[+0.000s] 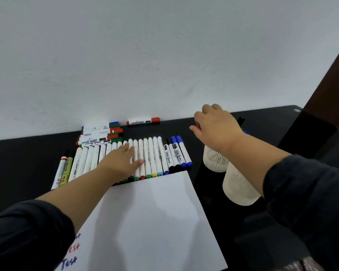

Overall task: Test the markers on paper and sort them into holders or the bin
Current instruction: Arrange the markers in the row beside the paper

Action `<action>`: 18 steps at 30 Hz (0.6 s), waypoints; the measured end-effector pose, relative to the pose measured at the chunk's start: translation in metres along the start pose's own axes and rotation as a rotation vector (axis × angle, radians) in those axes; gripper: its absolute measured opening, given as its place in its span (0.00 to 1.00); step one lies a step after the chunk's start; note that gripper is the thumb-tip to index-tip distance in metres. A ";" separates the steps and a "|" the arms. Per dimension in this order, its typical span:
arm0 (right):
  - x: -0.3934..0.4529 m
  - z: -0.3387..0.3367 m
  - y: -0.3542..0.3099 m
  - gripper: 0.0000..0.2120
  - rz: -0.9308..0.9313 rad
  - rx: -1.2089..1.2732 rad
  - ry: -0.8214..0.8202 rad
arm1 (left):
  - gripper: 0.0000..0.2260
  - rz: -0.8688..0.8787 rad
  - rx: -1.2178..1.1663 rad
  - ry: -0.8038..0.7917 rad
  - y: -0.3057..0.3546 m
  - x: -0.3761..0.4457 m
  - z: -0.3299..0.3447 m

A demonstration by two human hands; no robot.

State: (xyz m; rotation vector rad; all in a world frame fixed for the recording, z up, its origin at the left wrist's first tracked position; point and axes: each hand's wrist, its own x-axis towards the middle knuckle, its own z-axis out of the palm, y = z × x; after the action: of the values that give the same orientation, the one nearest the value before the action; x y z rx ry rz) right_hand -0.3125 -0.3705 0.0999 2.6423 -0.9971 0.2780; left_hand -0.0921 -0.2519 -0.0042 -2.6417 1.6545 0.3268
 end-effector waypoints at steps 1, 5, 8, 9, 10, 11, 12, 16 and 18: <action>0.005 0.001 -0.003 0.17 -0.021 -0.020 -0.002 | 0.31 -0.008 0.018 0.000 -0.004 0.002 -0.001; 0.025 0.010 -0.017 0.18 -0.114 -0.051 0.013 | 0.30 -0.010 0.051 0.014 -0.020 0.007 -0.001; 0.041 0.018 -0.030 0.17 -0.173 -0.049 0.023 | 0.27 0.060 0.093 0.028 -0.032 0.010 0.003; 0.047 0.021 -0.035 0.17 -0.188 -0.046 0.020 | 0.27 0.086 0.102 0.028 -0.036 0.010 0.005; 0.053 0.026 -0.040 0.17 -0.202 -0.044 0.018 | 0.27 0.103 0.093 0.028 -0.040 0.011 0.008; 0.059 0.031 -0.044 0.17 -0.216 -0.042 0.018 | 0.27 0.112 0.070 0.030 -0.042 0.011 0.009; 0.064 0.036 -0.048 0.17 -0.230 -0.043 0.018 | 0.27 0.118 0.041 0.035 -0.043 0.011 0.010; 0.087 0.063 -0.063 0.18 -0.266 -0.050 -0.007 | 0.28 0.136 -0.018 0.081 -0.046 0.013 0.016; 0.098 0.075 -0.070 0.18 -0.256 -0.037 -0.027 | 0.28 0.135 -0.025 0.097 -0.047 0.013 0.016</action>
State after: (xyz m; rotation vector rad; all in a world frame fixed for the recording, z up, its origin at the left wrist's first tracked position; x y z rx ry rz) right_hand -0.1879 -0.4064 0.0428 2.7078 -0.6544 0.1646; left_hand -0.0476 -0.2413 -0.0276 -2.6079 1.8750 0.2253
